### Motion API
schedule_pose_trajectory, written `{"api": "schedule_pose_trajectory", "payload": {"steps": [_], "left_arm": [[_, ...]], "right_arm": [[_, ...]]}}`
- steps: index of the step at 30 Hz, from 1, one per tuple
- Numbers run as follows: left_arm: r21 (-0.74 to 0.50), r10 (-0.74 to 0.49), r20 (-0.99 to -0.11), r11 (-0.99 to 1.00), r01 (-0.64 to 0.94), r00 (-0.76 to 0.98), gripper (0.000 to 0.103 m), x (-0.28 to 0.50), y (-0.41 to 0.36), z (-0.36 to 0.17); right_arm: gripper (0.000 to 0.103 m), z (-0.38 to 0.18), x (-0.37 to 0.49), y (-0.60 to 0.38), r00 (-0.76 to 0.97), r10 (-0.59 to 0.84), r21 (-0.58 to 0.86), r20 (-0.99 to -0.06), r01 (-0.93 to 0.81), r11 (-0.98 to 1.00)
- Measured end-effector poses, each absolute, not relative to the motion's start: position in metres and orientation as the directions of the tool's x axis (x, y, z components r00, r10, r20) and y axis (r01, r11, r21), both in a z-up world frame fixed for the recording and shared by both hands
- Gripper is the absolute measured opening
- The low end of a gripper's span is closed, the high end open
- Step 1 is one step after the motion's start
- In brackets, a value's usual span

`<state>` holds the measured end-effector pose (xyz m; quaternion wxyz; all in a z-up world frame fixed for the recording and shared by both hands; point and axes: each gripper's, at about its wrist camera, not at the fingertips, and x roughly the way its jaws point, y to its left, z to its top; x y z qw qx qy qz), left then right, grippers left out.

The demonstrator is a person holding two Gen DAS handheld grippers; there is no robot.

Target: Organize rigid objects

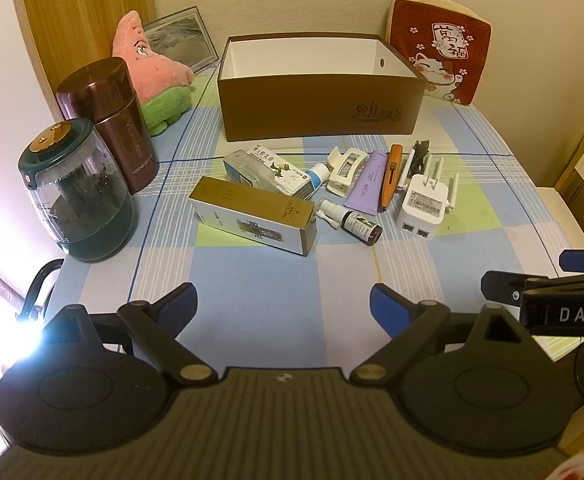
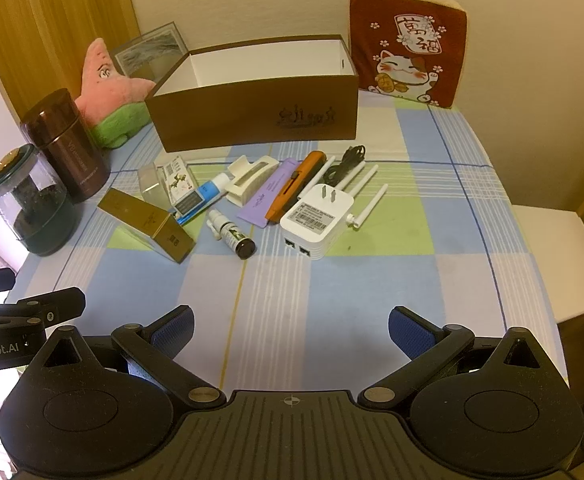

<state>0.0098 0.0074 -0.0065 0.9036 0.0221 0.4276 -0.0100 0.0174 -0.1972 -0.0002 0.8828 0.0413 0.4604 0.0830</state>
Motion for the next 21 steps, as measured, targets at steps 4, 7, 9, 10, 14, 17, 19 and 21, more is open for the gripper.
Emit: {"api": "schedule_pose_trajectory", "payload": {"steps": [4,7,9,10,14,17,19,21], "left_arm": [[0.032,0.0,-0.773,0.999,0.039,0.634,0.092,0.011,0.008,-0.007],[0.033,-0.001,-0.775,0.999,0.042,0.632,0.092,0.015,0.009,-0.007],[0.034,-0.001,-0.775,0.998,0.044,0.632,0.092,0.018,0.009,-0.007],[0.034,-0.002,-0.775,0.998,0.045,0.632,0.092,0.019,0.009,-0.008],[0.034,-0.005,-0.772,0.998,0.05,0.635,0.092,0.021,0.01,-0.007],[0.035,-0.008,-0.77,0.998,0.054,0.638,0.092,0.024,0.011,-0.006],[0.034,-0.009,-0.77,0.998,0.056,0.638,0.092,0.025,0.011,-0.006],[0.035,-0.011,-0.769,0.998,0.059,0.639,0.092,0.027,0.012,-0.006]], "right_arm": [[0.101,0.0,0.018,-0.197,0.562,0.185,0.15,-0.806,-0.108,0.983],[0.101,0.0,0.018,-0.197,0.562,0.186,0.151,-0.806,-0.108,0.983],[0.101,0.0,0.018,-0.198,0.562,0.185,0.15,-0.806,-0.108,0.983],[0.101,0.0,0.018,-0.198,0.562,0.186,0.151,-0.806,-0.108,0.983],[0.101,0.0,0.023,-0.196,0.564,0.182,0.15,-0.806,-0.104,0.983],[0.101,-0.001,0.027,-0.194,0.565,0.179,0.149,-0.805,-0.099,0.984],[0.101,-0.001,0.029,-0.194,0.566,0.176,0.149,-0.805,-0.095,0.984],[0.101,-0.001,0.03,-0.193,0.567,0.173,0.149,-0.805,-0.09,0.985]]}}
